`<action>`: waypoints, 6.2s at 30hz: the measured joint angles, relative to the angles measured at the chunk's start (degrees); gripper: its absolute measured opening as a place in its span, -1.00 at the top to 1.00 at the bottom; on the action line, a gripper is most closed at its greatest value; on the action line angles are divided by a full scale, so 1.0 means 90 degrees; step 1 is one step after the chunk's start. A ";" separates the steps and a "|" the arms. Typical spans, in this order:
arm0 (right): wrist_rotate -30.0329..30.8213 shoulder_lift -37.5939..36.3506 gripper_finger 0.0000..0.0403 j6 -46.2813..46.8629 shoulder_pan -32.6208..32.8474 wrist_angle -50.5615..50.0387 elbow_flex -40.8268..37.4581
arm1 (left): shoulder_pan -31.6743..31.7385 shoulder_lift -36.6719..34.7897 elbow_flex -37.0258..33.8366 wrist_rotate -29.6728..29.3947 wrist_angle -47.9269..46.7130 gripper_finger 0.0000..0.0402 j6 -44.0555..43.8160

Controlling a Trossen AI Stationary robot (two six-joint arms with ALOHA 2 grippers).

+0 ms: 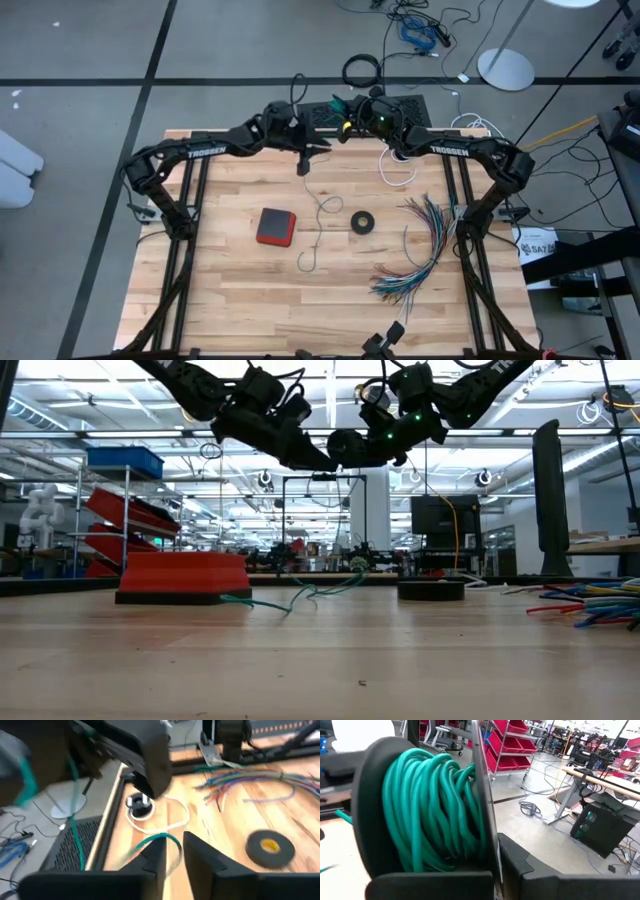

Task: Coiling cords
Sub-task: Coil the green wire cable on the spool

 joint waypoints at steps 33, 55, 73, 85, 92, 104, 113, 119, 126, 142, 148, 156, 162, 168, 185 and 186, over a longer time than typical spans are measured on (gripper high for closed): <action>-0.0250 -0.0002 1.00 -0.0121 0.0167 0.0177 0.0000 | 0.0472 0.0062 -0.0108 -0.0684 0.0637 -0.05 0.0168; -0.0496 -0.0002 1.00 0.0022 0.0165 0.0203 0.0000 | 0.0484 0.2246 -0.0537 0.0007 0.5107 0.03 -0.1329; -0.0491 -0.0005 1.00 -0.0043 0.0165 0.0139 0.0000 | 0.0574 0.2141 -0.0537 0.0516 0.4057 0.30 -0.1587; -0.0488 -0.0005 1.00 -0.0206 0.0165 0.0134 0.0000 | 0.0569 0.1467 -0.0537 -0.0061 0.3081 0.30 -0.0657; -0.0488 -0.0005 1.00 -0.0222 0.0165 0.0153 0.0000 | 0.0555 0.1543 -0.0537 -0.0460 0.3061 0.30 -0.0267; -0.0491 -0.0005 1.00 -0.0214 0.0189 0.0206 0.0000 | 0.0515 0.2183 -0.0317 -0.0894 0.3872 0.30 -0.0335; -0.0495 -0.0005 1.00 -0.0221 0.0286 0.0272 0.0000 | 0.0520 0.2302 -0.0223 -0.1418 0.3885 0.30 -0.0477; -0.0491 -0.0005 1.00 -0.0220 0.0282 0.0369 0.0002 | 0.0563 0.2300 -0.0223 -0.1441 0.3903 0.30 -0.0498; -0.0491 -0.0005 1.00 -0.0220 0.0284 0.0430 0.0002 | 0.0572 0.2300 -0.0226 -0.1464 0.3892 0.60 -0.0508; -0.0491 -0.0005 1.00 -0.0674 0.0328 -0.0848 0.0002 | 0.1142 0.2106 -0.0226 -0.0903 0.3276 0.99 -0.1096; -0.0460 -0.0005 1.00 -0.1023 0.0330 -0.1539 0.0002 | 0.1323 0.1639 -0.0226 -0.0514 0.2736 0.99 -0.1108; 0.0112 -0.0005 1.00 -0.1334 0.0340 -0.2130 0.0002 | 0.1360 0.1155 -0.0016 -0.0292 0.1950 1.00 -0.0950; 0.0637 -0.0005 1.00 -0.1557 0.0352 -0.2435 0.0002 | 0.1346 0.0957 0.0049 -0.0291 0.1645 1.00 -0.0866; 0.0896 -0.0005 1.00 -0.1586 0.0352 -0.2586 0.0002 | 0.1346 0.0832 0.0051 -0.0324 0.1497 1.00 -0.0811; 0.1094 -0.0002 1.00 -0.1215 0.0338 -0.2407 0.0002 | 0.0906 0.0391 0.0056 -0.0035 0.1084 1.00 -0.1154; 0.1083 -0.0002 1.00 -0.1188 0.0338 -0.2347 0.0002 | 0.0854 0.0391 0.0056 0.0014 0.1097 1.00 -0.1211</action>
